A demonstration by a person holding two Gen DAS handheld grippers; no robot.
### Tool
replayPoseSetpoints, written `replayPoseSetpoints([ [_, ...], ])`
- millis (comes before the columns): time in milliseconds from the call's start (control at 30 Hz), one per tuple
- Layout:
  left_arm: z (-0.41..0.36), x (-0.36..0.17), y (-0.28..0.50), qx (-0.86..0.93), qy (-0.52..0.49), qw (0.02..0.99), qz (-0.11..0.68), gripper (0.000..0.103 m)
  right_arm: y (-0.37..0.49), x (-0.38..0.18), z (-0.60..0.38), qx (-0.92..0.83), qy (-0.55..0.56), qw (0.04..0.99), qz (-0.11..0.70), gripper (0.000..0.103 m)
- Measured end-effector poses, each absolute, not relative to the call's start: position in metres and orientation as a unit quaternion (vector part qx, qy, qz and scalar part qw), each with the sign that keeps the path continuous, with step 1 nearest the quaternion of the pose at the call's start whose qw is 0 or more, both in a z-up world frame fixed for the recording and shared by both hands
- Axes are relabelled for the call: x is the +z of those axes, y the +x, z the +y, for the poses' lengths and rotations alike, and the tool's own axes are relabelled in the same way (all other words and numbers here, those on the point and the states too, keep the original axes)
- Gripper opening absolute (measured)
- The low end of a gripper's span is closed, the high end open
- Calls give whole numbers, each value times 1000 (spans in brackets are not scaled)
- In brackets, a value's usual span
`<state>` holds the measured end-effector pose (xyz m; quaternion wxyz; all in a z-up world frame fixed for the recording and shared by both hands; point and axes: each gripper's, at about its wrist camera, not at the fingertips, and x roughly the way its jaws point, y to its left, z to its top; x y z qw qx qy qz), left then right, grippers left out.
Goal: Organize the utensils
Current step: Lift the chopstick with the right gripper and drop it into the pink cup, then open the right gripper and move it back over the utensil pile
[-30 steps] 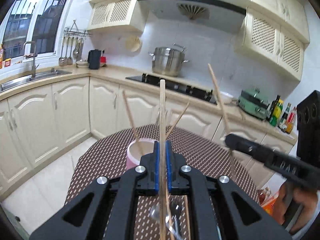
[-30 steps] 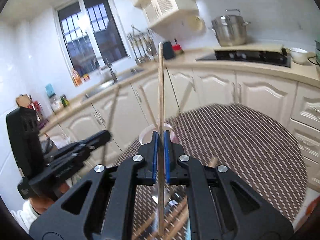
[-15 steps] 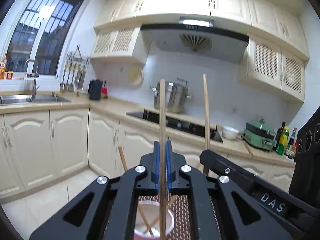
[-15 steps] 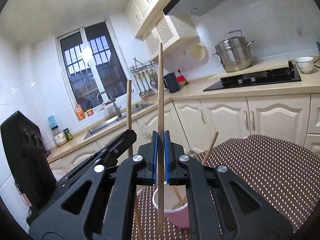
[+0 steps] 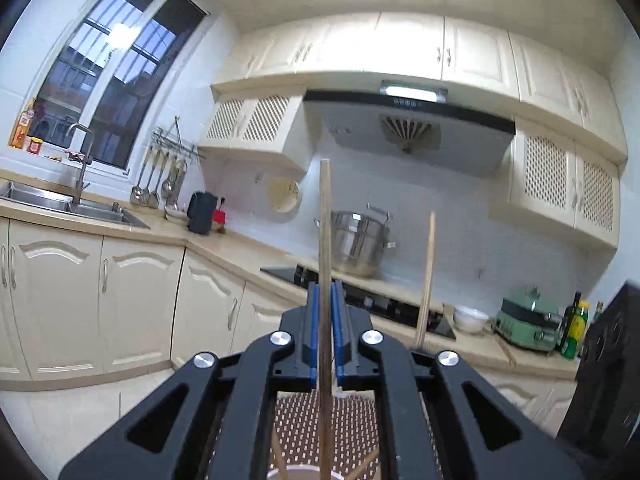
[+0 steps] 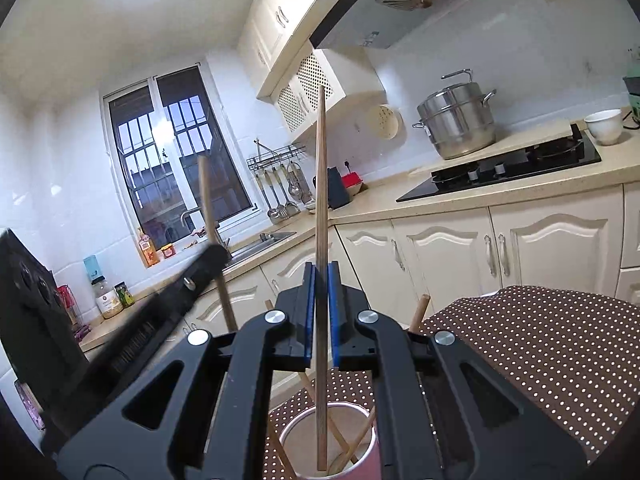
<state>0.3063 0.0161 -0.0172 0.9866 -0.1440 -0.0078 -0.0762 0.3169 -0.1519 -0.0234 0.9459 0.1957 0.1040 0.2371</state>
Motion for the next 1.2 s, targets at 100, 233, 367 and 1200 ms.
replayPoseSetpoints([
  [100, 16, -18, 309, -68, -146, 987, -26, 6, 318, -25, -150, 233, 193, 948, 101, 7],
  [233, 13, -24, 319, -65, -143, 987, -20, 6, 318, -30, -146, 230, 185, 950, 100, 7],
  [367, 11, -34, 325, -61, -133, 989, -10, 6, 319, -36, -144, 229, 183, 950, 107, 7],
  [1200, 23, -68, 292, -74, -89, 988, 98, 46, 287, -50, -147, 225, 144, 955, 132, 7],
])
